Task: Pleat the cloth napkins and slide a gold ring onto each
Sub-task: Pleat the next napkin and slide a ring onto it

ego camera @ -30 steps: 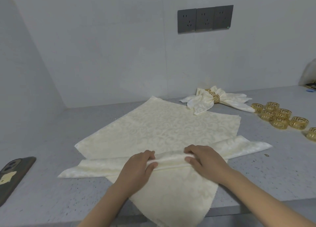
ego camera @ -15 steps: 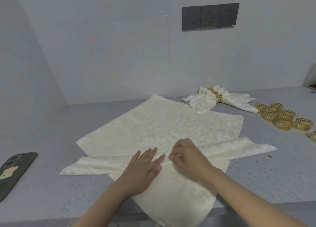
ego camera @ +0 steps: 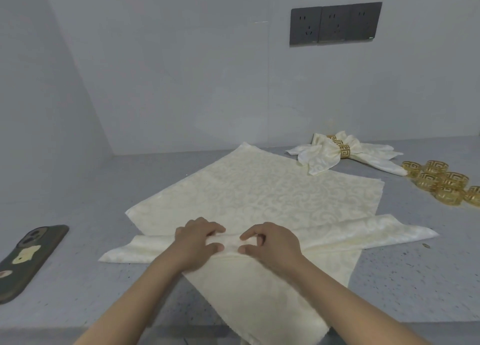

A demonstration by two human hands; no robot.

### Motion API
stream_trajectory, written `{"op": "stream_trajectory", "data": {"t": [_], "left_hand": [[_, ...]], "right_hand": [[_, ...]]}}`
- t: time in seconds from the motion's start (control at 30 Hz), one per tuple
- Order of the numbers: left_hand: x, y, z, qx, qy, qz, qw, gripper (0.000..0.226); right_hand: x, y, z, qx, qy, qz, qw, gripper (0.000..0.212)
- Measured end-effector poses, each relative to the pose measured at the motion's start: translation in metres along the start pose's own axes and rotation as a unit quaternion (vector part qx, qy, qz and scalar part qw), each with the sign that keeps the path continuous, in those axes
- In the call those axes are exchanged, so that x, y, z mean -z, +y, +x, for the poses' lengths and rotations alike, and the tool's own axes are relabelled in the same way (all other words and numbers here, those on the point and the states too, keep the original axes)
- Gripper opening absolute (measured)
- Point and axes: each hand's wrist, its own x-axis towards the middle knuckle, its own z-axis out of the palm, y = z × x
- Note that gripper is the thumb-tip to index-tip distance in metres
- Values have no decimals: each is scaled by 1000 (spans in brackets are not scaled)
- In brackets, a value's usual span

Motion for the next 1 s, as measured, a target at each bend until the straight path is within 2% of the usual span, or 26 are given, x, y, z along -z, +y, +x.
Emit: {"op": "stream_trajectory", "data": {"t": [0.07, 0.33, 0.47, 0.6, 0.73, 0.83, 0.9, 0.93, 1.0], "left_hand": [[9, -2, 3, 17, -17, -18, 1000, 24], [28, 9, 7, 56, -57, 25, 996, 31], [29, 24, 8, 38, -40, 25, 998, 27], [25, 34, -2, 34, -41, -87, 995, 22], [41, 41, -5, 78, -140, -144, 976, 23], [44, 48, -2, 124, -212, -241, 939, 18], [42, 54, 0, 146, -234, -314, 908, 16], [40, 56, 2, 148, -238, -320, 905, 17], [41, 58, 5, 127, -244, -282, 919, 18]], "right_hand": [[0, -1, 1, 1, -6, -9, 1000, 27], [-1, -4, 1, 6, -10, -43, 999, 31], [0, -6, 3, 2, -26, -59, 998, 32], [-1, -4, 4, 2, -26, -59, 998, 35], [-1, 3, 2, 3, -50, -3, 999, 31], [9, 8, -2, -10, -55, 105, 993, 24], [17, 9, -3, -17, -63, 129, 990, 15], [19, 9, -3, -11, -64, 116, 991, 27], [22, 8, -3, 6, -75, 86, 993, 53]]}}
